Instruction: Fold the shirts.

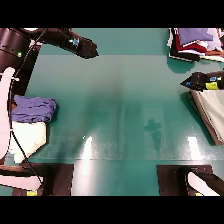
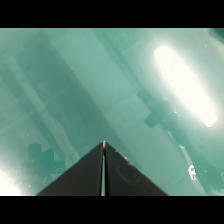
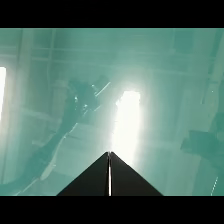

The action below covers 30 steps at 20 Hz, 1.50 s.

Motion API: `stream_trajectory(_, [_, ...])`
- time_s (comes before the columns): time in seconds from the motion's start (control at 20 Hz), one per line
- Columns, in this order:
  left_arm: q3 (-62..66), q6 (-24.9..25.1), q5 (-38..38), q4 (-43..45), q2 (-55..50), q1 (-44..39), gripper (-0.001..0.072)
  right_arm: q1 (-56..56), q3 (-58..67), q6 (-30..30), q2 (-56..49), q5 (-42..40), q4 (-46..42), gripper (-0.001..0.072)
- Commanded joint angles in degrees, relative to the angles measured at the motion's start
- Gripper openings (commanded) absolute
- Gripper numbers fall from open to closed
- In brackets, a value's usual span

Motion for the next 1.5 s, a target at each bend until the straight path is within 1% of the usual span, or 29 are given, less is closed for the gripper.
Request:
stream_trajectory(0.0, [0.0,0.0,0.02,0.02,-0.02,-0.04,0.0024,0.04,0.07,0.02,0.0,0.15,0.04,0.0017])
stream_trajectory(0.3, [0.0,0.0,0.02,0.02,-0.02,-0.04,0.0024,0.04,0.07,0.02,0.0,0.61,0.04,0.0017])
stream_trajectory(0.65, [0.0,0.0,0.42,0.0,-0.02,-0.04,0.0024,-0.02,0.07,0.02,0.0,3.89,0.0,0.0017])
stream_trajectory(0.7, [0.0,-0.57,3.41,0.11,-0.13,-0.04,0.0024,-0.02,0.07,0.02,0.0,4.11,0.0,0.0017])
stream_trajectory(0.75, [0.0,-2.54,5.84,-0.59,-0.15,-0.04,0.0024,-0.02,0.07,0.02,0.0,4.42,0.02,0.0017])
stream_trajectory(0.8, [0.02,-3.3,7.37,-1.49,-0.15,-0.04,0.0024,-0.02,0.07,0.02,0.0,4.59,0.02,0.0017])
stream_trajectory(0.95, [0.04,-2.4,4.07,0.33,-0.13,0.15,0.0024,-0.02,0.07,0.04,0.0,3.96,0.04,0.0017])
stream_trajectory(1.05, [0.07,-4.68,-1.33,5.64,0.85,1.81,0.0024,-0.02,0.07,0.04,0.0,4.17,0.04,0.0017])
stream_trajectory(1.1, [0.04,-5.73,-5.44,9.6,1.64,3.87,0.0024,-0.02,0.07,0.04,0.0,4.13,0.07,0.0017])
stream_trajectory(1.2, [-0.2,-8.39,-11.3,15.74,4.13,9.49,0.0024,-0.02,0.07,0.04,0.0,4.33,0.07,0.0017])
stream_trajectory(1.3, [-3.02,-9.31,-13.38,17.05,8.07,15.93,0.0024,-0.02,0.07,0.04,0.0,4.7,0.07,0.0017])
stream_trajectory(1.45, [-12.39,-9.27,-14.95,18.1,14.47,24.59,0.0024,-0.02,0.07,0.02,0.0,4.52,0.04,0.0017])
